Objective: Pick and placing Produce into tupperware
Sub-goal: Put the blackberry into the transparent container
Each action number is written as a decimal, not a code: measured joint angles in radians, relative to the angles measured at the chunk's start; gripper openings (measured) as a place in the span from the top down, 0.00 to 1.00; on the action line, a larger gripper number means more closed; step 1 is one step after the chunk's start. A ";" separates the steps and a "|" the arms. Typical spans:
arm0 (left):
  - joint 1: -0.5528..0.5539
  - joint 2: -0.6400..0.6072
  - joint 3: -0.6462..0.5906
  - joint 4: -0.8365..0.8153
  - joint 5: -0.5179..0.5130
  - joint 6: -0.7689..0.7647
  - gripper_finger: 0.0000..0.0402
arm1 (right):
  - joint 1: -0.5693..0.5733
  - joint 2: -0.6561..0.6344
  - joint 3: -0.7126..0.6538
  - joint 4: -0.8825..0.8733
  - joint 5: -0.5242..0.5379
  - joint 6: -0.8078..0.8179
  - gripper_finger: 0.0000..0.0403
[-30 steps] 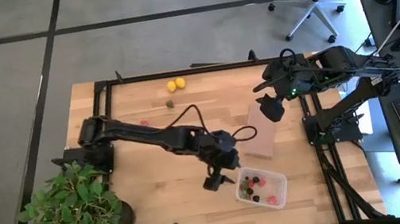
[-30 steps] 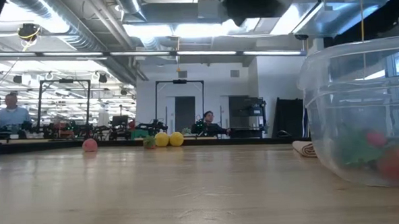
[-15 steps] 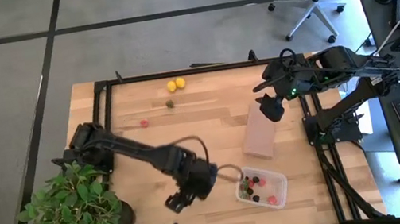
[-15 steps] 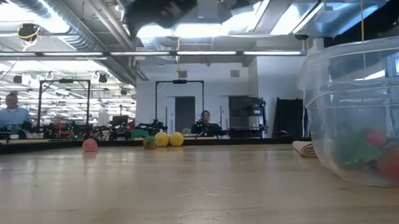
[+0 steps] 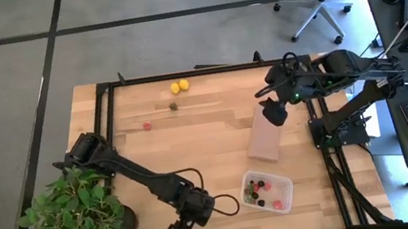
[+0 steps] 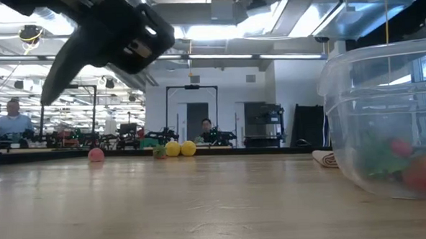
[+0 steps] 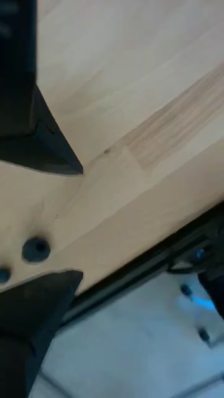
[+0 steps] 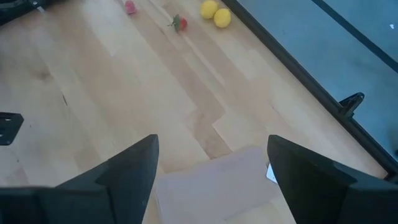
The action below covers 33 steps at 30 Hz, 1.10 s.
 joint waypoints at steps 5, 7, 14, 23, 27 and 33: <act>-0.014 -0.003 -0.034 0.016 -0.030 0.029 0.38 | 0.005 0.014 0.000 0.001 -0.001 0.000 0.25; -0.014 -0.003 -0.053 0.019 -0.033 0.024 0.38 | 0.005 0.018 0.000 0.001 0.000 0.000 0.25; -0.023 -0.003 -0.167 0.039 -0.017 -0.060 0.38 | 0.005 0.040 0.000 0.002 -0.001 0.000 0.25; -0.067 -0.005 -0.201 0.062 0.004 -0.109 0.38 | 0.005 0.058 0.000 0.001 -0.001 -0.004 0.25; -0.068 -0.004 -0.202 0.062 0.034 -0.135 0.38 | 0.005 0.058 0.000 0.002 -0.001 -0.003 0.25; -0.073 -0.003 -0.203 0.066 0.093 -0.155 0.38 | 0.005 0.058 0.000 0.003 -0.002 -0.001 0.25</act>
